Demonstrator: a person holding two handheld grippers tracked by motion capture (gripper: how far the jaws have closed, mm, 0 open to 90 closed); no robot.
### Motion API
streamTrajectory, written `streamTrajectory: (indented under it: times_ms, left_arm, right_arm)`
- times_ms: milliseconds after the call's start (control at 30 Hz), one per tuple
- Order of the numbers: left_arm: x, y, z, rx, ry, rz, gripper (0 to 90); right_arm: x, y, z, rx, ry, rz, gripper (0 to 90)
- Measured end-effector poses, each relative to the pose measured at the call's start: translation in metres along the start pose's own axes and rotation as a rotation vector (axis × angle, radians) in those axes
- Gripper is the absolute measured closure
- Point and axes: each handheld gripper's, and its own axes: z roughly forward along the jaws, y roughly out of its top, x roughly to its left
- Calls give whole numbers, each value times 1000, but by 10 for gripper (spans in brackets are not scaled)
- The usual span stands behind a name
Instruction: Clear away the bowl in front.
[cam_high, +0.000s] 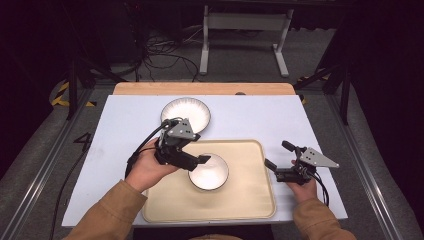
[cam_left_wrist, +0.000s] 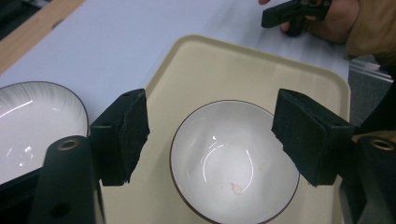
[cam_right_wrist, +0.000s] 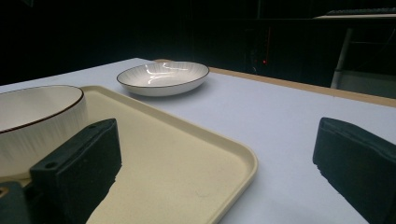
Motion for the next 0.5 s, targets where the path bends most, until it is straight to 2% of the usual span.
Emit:
streamTrajectory:
  times_ms: [200,233,300,500]
  left_arm:
    - [1,-14,-13,-64,26,-2,261]
    - [1,-14,-13,-64,26,-2,258]
    - [1,-20,-17,-98,32,-12,253]
    - [3,-37,-26,-165,61,-4,207]
  right_arm:
    - [-2,0,-1,-7,15,6,12]
    - [-2,0,-1,-5,14,4,12]
    - [-2,0,-1,-3,12,1,11]
    - [-3,0,-2,-1,0,0,10]
